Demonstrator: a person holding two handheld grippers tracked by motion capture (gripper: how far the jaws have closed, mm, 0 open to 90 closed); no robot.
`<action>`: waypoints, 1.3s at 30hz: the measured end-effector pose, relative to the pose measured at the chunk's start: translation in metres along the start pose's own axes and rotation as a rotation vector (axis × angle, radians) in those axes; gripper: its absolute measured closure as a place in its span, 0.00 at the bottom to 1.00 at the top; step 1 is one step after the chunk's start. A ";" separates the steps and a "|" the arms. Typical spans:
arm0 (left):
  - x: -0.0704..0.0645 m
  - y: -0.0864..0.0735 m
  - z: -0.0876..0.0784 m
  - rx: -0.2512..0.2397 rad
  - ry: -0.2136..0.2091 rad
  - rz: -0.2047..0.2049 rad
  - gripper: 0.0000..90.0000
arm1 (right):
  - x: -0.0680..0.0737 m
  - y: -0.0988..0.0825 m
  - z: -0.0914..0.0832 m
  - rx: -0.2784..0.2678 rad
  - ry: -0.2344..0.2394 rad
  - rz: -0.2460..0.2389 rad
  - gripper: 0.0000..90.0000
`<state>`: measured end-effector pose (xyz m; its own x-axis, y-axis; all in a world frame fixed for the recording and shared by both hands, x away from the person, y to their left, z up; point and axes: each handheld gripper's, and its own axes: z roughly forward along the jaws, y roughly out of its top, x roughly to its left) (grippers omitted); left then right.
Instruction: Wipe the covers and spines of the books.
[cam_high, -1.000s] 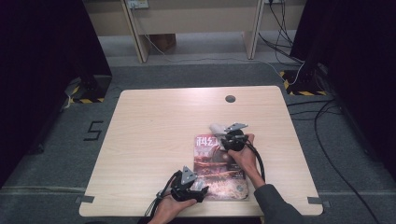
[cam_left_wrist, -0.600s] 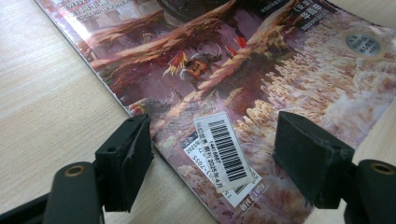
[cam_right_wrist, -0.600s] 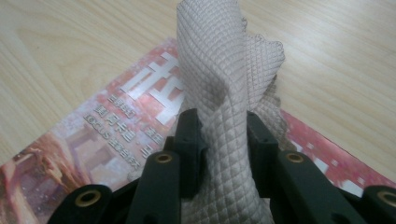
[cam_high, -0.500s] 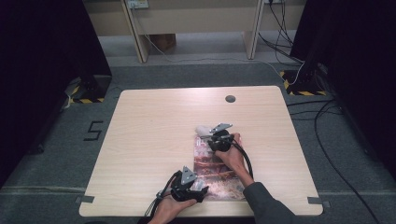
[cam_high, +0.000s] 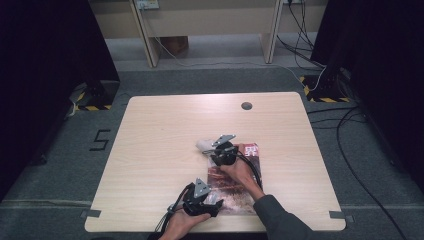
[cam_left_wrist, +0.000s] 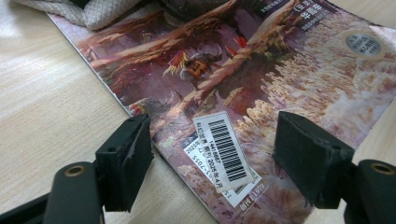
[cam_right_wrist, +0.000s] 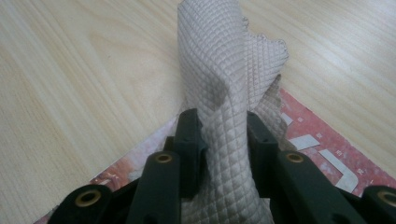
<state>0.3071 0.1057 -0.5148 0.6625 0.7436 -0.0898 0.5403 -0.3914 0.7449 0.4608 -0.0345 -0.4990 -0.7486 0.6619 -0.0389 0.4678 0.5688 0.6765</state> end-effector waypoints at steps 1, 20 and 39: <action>0.000 0.000 0.000 -0.002 -0.002 0.000 0.30 | -0.001 0.000 0.000 -0.001 0.000 0.011 0.79; 0.000 0.000 0.000 -0.004 -0.001 0.002 0.30 | 0.001 -0.009 -0.007 -0.009 0.031 0.026 0.79; 0.001 -0.002 -0.008 0.013 -0.022 0.048 0.29 | 0.000 -0.026 -0.022 -0.009 0.020 0.040 0.79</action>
<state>0.3023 0.1114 -0.5116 0.6990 0.7118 -0.0688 0.5145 -0.4336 0.7398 0.4384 -0.0600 -0.5001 -0.7388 0.6739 0.0034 0.4933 0.5374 0.6840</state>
